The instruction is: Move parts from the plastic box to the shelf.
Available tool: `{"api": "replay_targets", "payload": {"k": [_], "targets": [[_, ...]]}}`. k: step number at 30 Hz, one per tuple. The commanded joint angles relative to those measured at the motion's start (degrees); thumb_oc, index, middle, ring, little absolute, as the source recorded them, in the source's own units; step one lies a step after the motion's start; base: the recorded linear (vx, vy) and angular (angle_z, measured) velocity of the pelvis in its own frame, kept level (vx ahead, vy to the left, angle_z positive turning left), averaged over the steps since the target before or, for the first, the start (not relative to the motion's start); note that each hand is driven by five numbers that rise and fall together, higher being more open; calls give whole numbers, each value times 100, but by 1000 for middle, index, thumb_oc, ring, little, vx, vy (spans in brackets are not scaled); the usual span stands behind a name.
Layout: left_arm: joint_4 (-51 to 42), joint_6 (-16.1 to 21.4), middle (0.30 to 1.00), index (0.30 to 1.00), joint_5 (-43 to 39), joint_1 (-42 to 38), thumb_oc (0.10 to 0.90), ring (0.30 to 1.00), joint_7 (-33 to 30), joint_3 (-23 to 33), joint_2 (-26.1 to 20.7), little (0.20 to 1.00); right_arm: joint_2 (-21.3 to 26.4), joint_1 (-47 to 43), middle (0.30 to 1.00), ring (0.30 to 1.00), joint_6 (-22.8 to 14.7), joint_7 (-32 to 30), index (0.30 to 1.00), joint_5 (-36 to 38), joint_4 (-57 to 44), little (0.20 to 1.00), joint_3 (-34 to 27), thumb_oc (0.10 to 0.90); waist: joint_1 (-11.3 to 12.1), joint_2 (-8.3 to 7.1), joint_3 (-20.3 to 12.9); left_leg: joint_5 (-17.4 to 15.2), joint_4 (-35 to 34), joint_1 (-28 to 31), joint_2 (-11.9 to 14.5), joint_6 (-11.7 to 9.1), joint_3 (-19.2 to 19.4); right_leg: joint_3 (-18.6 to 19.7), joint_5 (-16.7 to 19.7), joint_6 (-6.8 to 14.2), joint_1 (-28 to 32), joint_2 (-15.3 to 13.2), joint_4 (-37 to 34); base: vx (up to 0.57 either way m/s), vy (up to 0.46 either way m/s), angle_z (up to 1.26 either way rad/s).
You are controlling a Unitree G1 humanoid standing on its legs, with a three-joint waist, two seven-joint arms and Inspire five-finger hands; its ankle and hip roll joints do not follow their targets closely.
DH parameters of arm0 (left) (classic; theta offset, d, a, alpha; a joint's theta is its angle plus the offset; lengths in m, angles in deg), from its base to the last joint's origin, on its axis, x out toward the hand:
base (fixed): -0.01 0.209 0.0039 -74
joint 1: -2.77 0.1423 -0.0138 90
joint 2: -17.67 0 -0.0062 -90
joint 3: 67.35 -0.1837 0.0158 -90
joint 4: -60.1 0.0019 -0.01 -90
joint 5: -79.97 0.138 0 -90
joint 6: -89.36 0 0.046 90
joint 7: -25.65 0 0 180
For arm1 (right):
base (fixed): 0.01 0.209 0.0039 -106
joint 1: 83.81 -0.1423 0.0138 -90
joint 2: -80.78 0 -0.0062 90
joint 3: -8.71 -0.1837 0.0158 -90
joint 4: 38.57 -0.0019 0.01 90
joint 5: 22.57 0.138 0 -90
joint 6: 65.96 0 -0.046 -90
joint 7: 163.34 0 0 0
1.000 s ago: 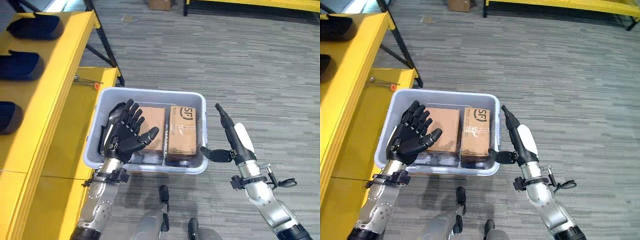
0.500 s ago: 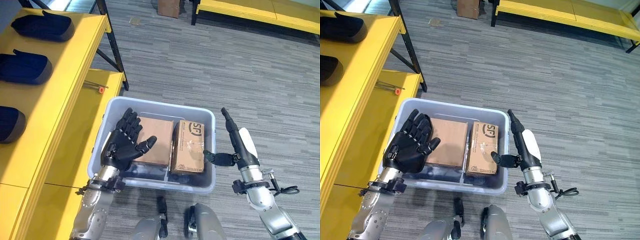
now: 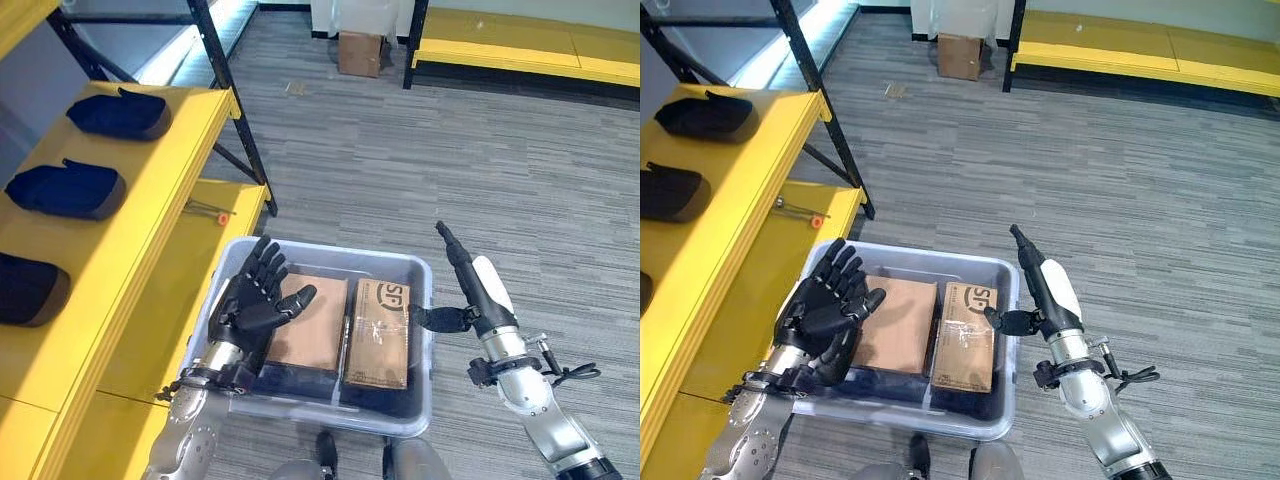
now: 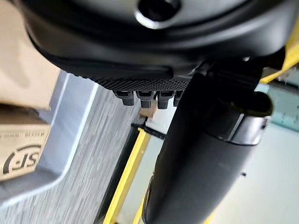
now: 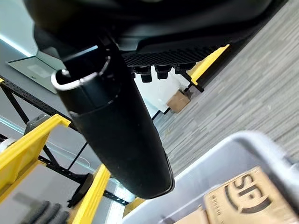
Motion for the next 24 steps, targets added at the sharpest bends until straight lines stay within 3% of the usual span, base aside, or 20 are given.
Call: {"api": "replay_targets", "payload": {"k": [1, 5, 7, 11, 15, 17, 24], "targets": [[-607, 447, 1000, 1000, -88, -129, 900, 1000, 117, 207, 4, 1000, 77, -115, 1000, 1000, -450, -196, 1000, 106, -360, 1000, -44, 900, -34, -20, -495, 360, -362, -198, 407, -159, -81, -186, -847, 376, 277, -177, 461, 39, 5, -8], [-657, 396, 1000, 1000, -144, -92, 900, 1000, 58, 224, -11, 1000, 128, -94, 1000, 1000, -545, -75, 1000, -81, -476, 1000, -30, 900, -29, -32, -505, 352, -362, -163, 414, -159, -99, -180, -881, 371, 350, -176, 460, 56, 10, -5], [-652, 340, 1000, 1000, -201, -101, 900, 1000, -46, 168, -59, 1000, 331, -333, 1000, 1000, -945, 131, 1000, -601, -559, 1000, 115, 900, 62, -43, -496, 366, -362, -187, 419, -172, -182, -210, -944, 346, 418, -161, 472, 68, -23, 1], [-621, 339, 1000, 1000, -210, -135, 900, 1000, -99, 106, -121, 1000, 645, -812, 1000, 1000, -1265, 329, 1000, -1042, -674, 1000, 386, 900, 253, -55, -432, 434, -362, -312, 422, -194, -306, -289, -1006, 311, 434, -148, 495, 7, -34, 3], [-680, 352, 1000, 1000, -288, -242, 900, 1000, -133, 106, -278, 1000, 1053, -1519, 1000, 1000, -1467, 458, 1000, -1412, -785, 1000, 688, 900, 494, -38, -211, 551, -348, -559, 421, -217, -467, -411, -1121, 257, 351, -134, 630, -87, -57, 23], [-720, 458, 1000, 1000, -387, -324, 900, 1000, -134, 163, -410, 1000, 1300, -2286, 1000, 1000, -1545, 586, 1000, -1598, -872, 1000, 990, 900, 727, -19, 20, 679, -315, -810, 420, -254, -620, -557, -1228, 187, 273, -105, 761, -160, -95, 40], [-872, 615, 1000, 1000, -328, -304, 900, 1000, -147, 418, -568, 1000, 1453, -3337, 1000, 1000, -1746, 875, 1000, -1805, -898, 1000, 1400, 900, 1113, 48, 388, 922, -241, -1209, 436, -329, -883, -857, -1465, 26, 144, -32, 1079, -74, -83, 35]]}}
